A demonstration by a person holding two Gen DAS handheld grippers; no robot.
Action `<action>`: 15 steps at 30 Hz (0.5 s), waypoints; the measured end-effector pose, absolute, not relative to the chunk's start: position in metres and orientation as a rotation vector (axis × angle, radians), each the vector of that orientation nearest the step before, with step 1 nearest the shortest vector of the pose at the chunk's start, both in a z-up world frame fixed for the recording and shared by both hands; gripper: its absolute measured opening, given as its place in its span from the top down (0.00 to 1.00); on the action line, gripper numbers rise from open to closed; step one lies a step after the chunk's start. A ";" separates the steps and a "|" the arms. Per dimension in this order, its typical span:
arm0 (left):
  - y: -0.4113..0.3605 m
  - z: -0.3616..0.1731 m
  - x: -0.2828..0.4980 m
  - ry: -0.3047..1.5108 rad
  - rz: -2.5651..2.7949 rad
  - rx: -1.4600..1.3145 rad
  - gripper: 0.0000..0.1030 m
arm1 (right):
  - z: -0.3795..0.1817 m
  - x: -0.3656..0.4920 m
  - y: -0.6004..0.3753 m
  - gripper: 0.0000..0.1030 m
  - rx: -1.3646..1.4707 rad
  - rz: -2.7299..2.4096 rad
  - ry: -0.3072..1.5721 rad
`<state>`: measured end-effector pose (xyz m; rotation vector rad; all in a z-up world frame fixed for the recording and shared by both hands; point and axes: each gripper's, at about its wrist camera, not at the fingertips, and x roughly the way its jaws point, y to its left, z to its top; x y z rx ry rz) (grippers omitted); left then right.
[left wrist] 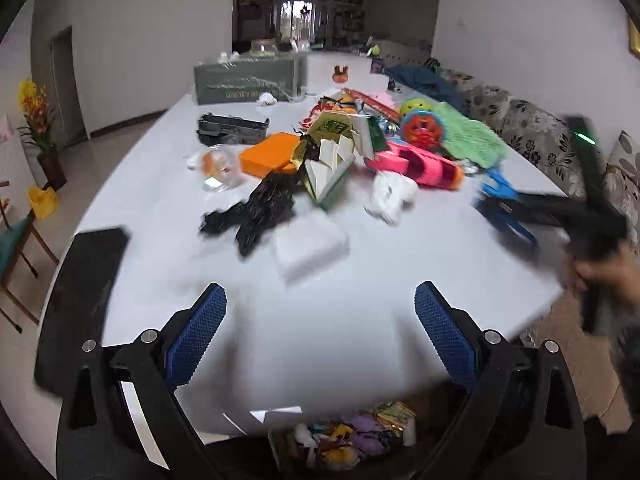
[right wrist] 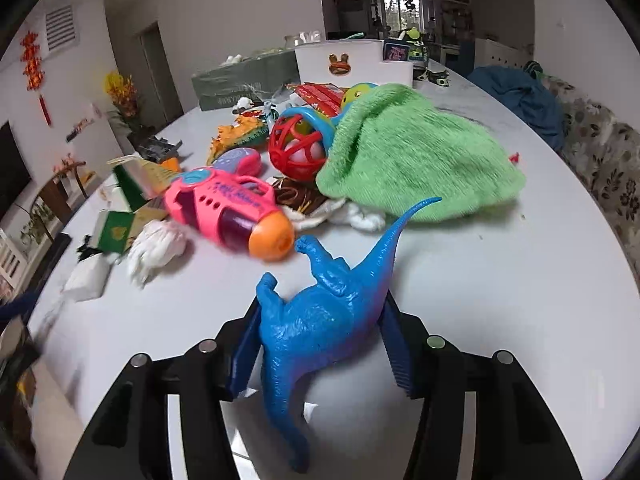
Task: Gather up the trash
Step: 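Grasp the blue toy dinosaur with the right gripper while the left grasps the white foam block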
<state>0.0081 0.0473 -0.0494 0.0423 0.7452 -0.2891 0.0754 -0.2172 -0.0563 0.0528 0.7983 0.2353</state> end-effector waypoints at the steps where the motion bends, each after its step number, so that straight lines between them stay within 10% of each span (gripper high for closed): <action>1: 0.044 -0.053 0.021 0.763 -0.288 0.047 0.10 | -0.057 0.072 -0.217 0.47 0.056 0.239 0.794; 6: 0.029 -0.074 0.075 0.869 -0.192 0.072 0.10 | -0.056 0.045 -0.222 0.47 0.035 0.259 0.767; 9: 0.018 -0.069 0.071 0.842 -0.185 0.084 0.57 | -0.056 0.042 -0.224 0.47 0.053 0.269 0.762; 15: 0.016 -0.046 0.022 0.725 -0.225 0.064 0.58 | -0.053 0.036 -0.231 0.48 0.152 0.321 0.767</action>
